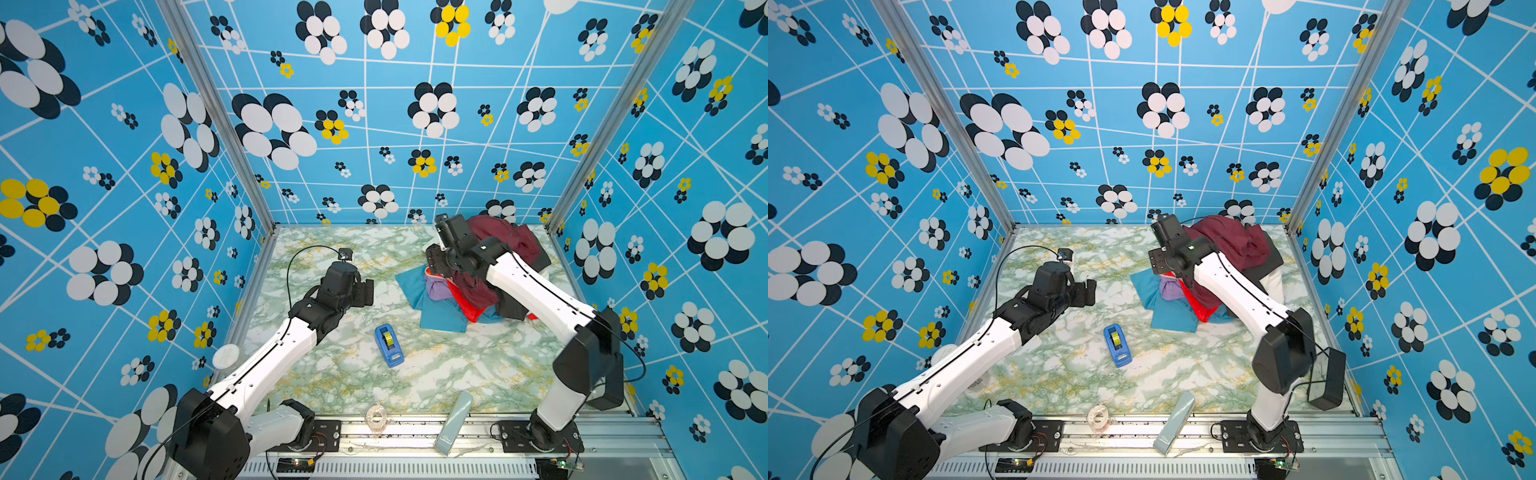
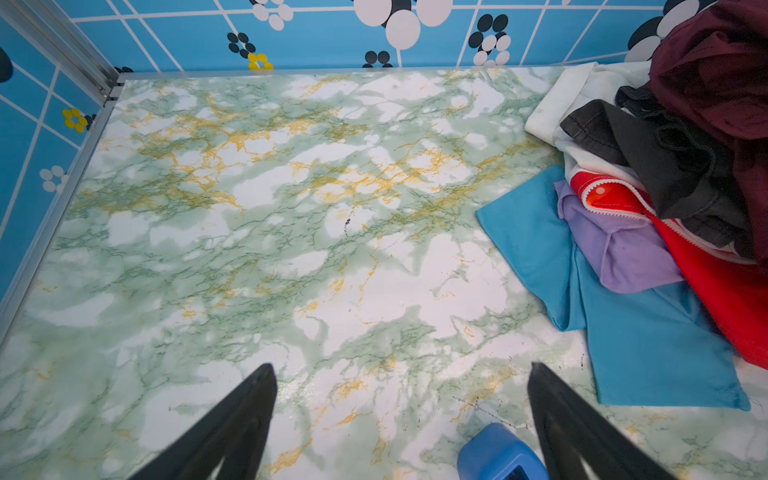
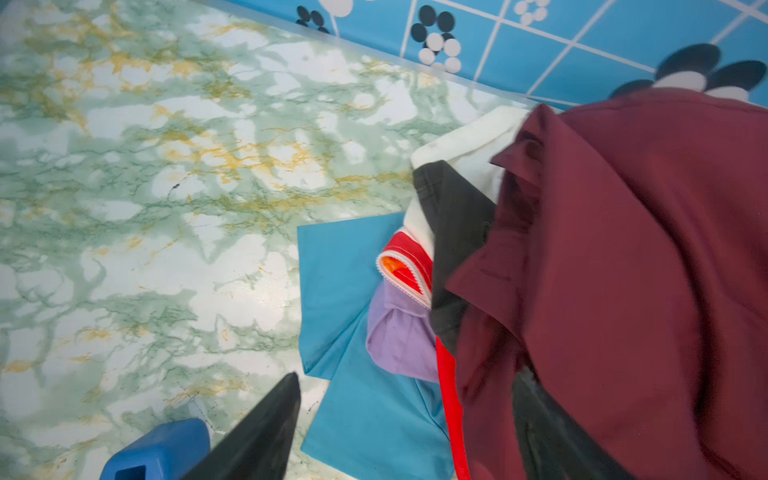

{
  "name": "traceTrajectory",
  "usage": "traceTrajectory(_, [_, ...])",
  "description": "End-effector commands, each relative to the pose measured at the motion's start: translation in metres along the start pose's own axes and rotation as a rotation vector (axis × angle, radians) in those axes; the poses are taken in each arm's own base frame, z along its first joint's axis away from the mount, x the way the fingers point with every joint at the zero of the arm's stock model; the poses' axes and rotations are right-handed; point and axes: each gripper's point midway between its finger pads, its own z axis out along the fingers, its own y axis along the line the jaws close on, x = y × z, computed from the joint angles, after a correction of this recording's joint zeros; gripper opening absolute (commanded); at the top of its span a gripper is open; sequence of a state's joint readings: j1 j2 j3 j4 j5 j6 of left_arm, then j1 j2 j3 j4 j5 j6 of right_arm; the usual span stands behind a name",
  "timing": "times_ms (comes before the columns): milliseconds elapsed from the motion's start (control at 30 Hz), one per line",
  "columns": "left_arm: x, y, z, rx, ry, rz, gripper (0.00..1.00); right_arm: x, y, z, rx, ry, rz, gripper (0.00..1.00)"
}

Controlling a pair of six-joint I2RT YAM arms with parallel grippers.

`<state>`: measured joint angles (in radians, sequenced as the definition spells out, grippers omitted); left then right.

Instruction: Pick out a specific cloth from the pile

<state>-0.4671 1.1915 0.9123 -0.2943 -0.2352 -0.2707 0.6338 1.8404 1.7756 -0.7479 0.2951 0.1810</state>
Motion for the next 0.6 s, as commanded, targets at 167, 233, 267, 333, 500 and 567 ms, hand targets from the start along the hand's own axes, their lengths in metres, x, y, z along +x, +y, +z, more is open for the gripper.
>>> traceTrajectory(167, [0.004,0.002,-0.002,-0.014,0.013,-0.002,0.96,0.025,0.035,0.068,0.044,0.244,-0.115,0.68])
traceTrajectory(233, [0.005,0.003,-0.003,-0.016,0.012,-0.001,0.96,0.026,0.031,0.082,0.1,0.271,-0.134,0.65])
traceTrajectory(267, [0.005,0.003,-0.004,-0.016,0.011,-0.001,0.96,0.027,0.03,0.087,0.119,0.282,-0.143,0.62])
traceTrajectory(333, [0.007,0.004,-0.004,-0.016,0.01,0.0,0.96,0.028,0.022,0.095,0.18,0.303,-0.161,0.58])
traceTrajectory(500, [0.01,0.005,-0.005,-0.022,0.013,-0.001,0.96,0.032,0.005,0.107,0.307,0.33,-0.19,0.57])
traceTrajectory(567, [0.01,0.006,-0.005,-0.023,0.012,-0.001,0.96,0.034,0.002,0.108,0.327,0.333,-0.194,0.56])
